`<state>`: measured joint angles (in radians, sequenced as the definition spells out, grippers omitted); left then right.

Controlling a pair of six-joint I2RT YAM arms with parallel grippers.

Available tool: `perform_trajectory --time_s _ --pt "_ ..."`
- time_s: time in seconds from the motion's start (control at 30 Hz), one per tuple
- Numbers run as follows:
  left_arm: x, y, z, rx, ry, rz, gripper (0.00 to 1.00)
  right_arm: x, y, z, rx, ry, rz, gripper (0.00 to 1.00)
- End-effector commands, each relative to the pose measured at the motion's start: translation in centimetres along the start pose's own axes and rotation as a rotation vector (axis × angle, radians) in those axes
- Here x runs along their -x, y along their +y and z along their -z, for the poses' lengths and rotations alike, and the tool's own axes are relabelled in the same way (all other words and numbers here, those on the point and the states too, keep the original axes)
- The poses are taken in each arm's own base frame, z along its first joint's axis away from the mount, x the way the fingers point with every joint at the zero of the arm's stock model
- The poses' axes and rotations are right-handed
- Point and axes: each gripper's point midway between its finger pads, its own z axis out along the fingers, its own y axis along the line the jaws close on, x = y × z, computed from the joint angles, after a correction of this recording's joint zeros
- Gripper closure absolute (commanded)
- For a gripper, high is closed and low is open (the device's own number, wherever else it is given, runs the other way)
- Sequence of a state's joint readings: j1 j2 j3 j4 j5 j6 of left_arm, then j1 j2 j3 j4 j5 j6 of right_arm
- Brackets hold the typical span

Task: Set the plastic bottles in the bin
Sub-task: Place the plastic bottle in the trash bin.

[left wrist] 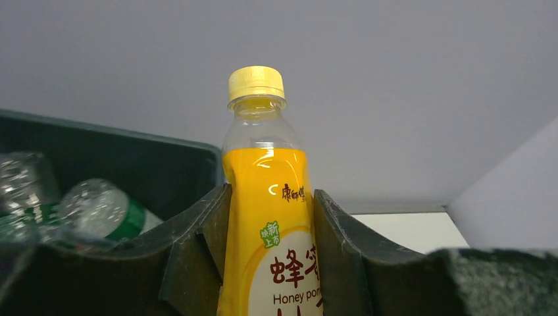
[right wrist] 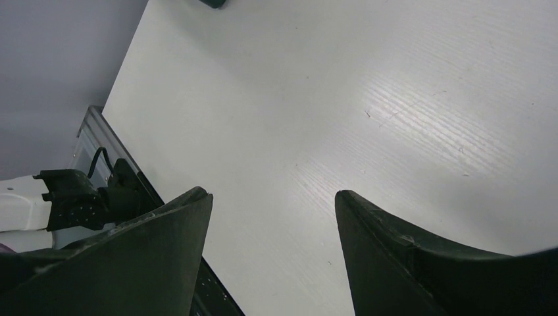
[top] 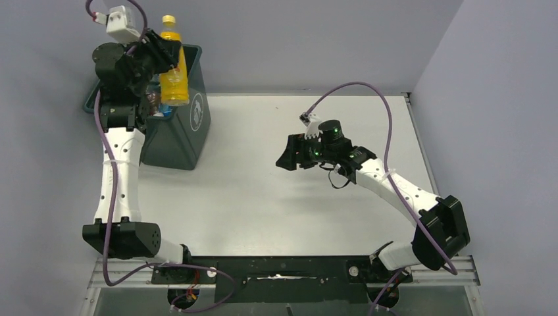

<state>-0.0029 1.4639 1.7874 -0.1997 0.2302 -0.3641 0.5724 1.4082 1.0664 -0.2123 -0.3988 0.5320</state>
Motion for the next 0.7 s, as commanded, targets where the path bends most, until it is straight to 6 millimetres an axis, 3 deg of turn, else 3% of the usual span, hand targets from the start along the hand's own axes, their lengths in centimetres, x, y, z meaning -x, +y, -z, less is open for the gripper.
perform_trajectory --time_s 0.0,0.1,0.27,0.43,0.67 --pt "2.6 3.2 0.9 0.037 -0.072 0.007 0.71 0.6 1.9 0.9 0.016 -0.042 0.024 0.30" --pt "3.0 5.5 0.7 0.064 -0.082 0.007 0.71 0.3 2.3 0.8 0.024 -0.034 0.028 0.30" --pt "1.6 9.0 -0.5 0.093 -0.059 0.013 0.71 0.1 2.8 0.8 0.033 -0.026 0.037 0.30" --pt "-1.2 11.2 -1.9 0.116 0.013 -0.001 0.71 0.1 3.1 0.8 0.034 -0.017 0.045 0.30" --pt "-5.7 13.0 -2.3 0.131 0.096 0.016 0.67 -0.2 2.9 0.6 0.030 0.001 0.053 0.29"
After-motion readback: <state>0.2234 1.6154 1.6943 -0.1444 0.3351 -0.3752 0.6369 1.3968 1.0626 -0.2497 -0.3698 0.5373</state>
